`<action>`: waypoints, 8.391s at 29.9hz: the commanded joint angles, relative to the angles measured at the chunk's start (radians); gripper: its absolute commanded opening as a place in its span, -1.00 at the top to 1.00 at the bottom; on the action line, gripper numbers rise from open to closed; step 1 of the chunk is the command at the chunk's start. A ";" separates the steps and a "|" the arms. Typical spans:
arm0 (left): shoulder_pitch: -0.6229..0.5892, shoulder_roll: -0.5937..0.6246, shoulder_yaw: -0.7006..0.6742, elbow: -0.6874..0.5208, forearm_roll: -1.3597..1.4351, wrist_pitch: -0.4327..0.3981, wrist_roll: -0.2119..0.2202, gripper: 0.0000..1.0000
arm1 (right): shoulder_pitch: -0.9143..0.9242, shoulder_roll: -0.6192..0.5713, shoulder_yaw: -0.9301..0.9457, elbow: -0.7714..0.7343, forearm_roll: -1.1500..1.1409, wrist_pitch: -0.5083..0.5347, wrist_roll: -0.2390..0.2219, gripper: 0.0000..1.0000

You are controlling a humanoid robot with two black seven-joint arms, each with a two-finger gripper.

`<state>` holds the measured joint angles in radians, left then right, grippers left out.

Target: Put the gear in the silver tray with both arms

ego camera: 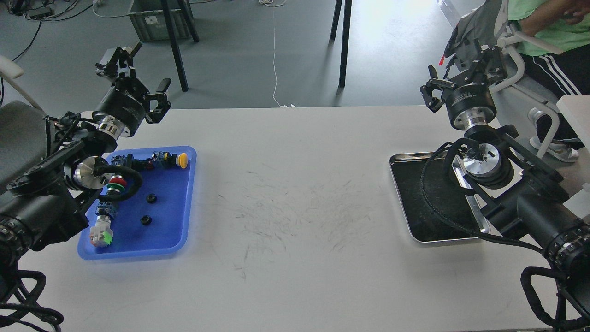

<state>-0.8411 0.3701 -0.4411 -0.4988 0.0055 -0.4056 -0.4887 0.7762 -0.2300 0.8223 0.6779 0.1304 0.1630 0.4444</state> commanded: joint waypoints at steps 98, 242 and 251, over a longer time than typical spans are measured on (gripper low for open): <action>-0.018 -0.019 0.081 0.085 -0.050 0.041 0.000 -0.97 | -0.011 -0.002 -0.011 0.002 -0.002 -0.025 0.039 -0.99; -0.271 0.553 0.659 -0.526 1.425 0.185 0.000 -0.91 | -0.044 0.018 -0.019 -0.001 -0.011 -0.020 0.044 -0.99; -0.191 0.540 0.664 -0.523 1.577 0.312 0.000 -0.74 | -0.044 0.018 -0.020 -0.003 -0.012 -0.020 0.044 -0.99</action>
<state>-1.0754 0.9203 0.2203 -1.0227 1.5540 -0.1263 -0.4888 0.7319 -0.2118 0.8022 0.6765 0.1182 0.1425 0.4887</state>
